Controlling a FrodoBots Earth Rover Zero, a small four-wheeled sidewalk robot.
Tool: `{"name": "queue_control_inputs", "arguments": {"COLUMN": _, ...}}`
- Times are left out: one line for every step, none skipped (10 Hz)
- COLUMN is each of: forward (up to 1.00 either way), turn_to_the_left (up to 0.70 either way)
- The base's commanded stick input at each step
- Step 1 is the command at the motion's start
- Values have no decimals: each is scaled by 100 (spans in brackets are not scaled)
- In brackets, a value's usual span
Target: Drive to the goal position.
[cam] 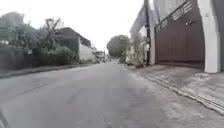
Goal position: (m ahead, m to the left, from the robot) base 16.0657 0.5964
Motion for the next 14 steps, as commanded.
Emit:
{"name": "queue_control_inputs", "arguments": {"forward": 100, "turn_to_the_left": 0}}
{"name": "queue_control_inputs", "arguments": {"forward": 100, "turn_to_the_left": 0}}
{"name": "queue_control_inputs", "arguments": {"forward": 100, "turn_to_the_left": 0}}
{"name": "queue_control_inputs", "arguments": {"forward": 100, "turn_to_the_left": 0}}
{"name": "queue_control_inputs", "arguments": {"forward": 100, "turn_to_the_left": 0}}
{"name": "queue_control_inputs", "arguments": {"forward": 100, "turn_to_the_left": 0}}
{"name": "queue_control_inputs", "arguments": {"forward": 100, "turn_to_the_left": 0}}
{"name": "queue_control_inputs", "arguments": {"forward": 100, "turn_to_the_left": 0}}
{"name": "queue_control_inputs", "arguments": {"forward": 100, "turn_to_the_left": 0}}
{"name": "queue_control_inputs", "arguments": {"forward": 100, "turn_to_the_left": 0}}
{"name": "queue_control_inputs", "arguments": {"forward": 100, "turn_to_the_left": 0}}
{"name": "queue_control_inputs", "arguments": {"forward": 100, "turn_to_the_left": 0}}
{"name": "queue_control_inputs", "arguments": {"forward": 100, "turn_to_the_left": 0}}
{"name": "queue_control_inputs", "arguments": {"forward": 100, "turn_to_the_left": 0}}
